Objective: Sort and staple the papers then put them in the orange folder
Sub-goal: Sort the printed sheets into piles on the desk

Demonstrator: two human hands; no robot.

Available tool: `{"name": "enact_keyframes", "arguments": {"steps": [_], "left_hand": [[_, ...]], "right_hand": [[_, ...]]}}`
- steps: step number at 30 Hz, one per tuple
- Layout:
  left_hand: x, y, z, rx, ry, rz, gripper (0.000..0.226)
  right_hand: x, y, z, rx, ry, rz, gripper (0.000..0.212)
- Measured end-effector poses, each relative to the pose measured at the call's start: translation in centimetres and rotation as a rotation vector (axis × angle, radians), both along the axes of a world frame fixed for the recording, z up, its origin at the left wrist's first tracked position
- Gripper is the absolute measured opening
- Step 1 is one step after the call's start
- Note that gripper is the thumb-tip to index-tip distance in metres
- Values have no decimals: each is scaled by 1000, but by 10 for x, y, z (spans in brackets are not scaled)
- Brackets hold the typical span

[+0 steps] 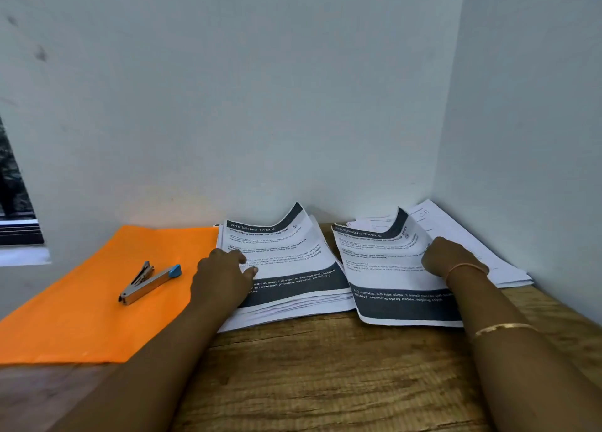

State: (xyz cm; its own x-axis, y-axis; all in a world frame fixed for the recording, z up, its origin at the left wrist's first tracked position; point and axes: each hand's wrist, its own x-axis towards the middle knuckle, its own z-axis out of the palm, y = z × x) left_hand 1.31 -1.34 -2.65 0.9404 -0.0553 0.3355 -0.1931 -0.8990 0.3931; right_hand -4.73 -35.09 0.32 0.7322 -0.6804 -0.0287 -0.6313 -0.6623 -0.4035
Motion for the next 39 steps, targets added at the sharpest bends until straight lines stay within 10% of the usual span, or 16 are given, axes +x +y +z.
{"name": "enact_keyframes", "arguments": {"steps": [11,21,32,39], "left_hand": [[6,16,-1,41,58,113,59],[7,21,2,-15,17,103,31],[-6,19,18,-198,-300,92,6],[-9,18,29,-434,-325,119,20]], "right_hand": [[8,42,-1,-373,13,149,75],[36,88,-27,-73,218,574,144],[28,84,-19,-14,170,600,134],[5,110,14,179,-524,587,59]]}}
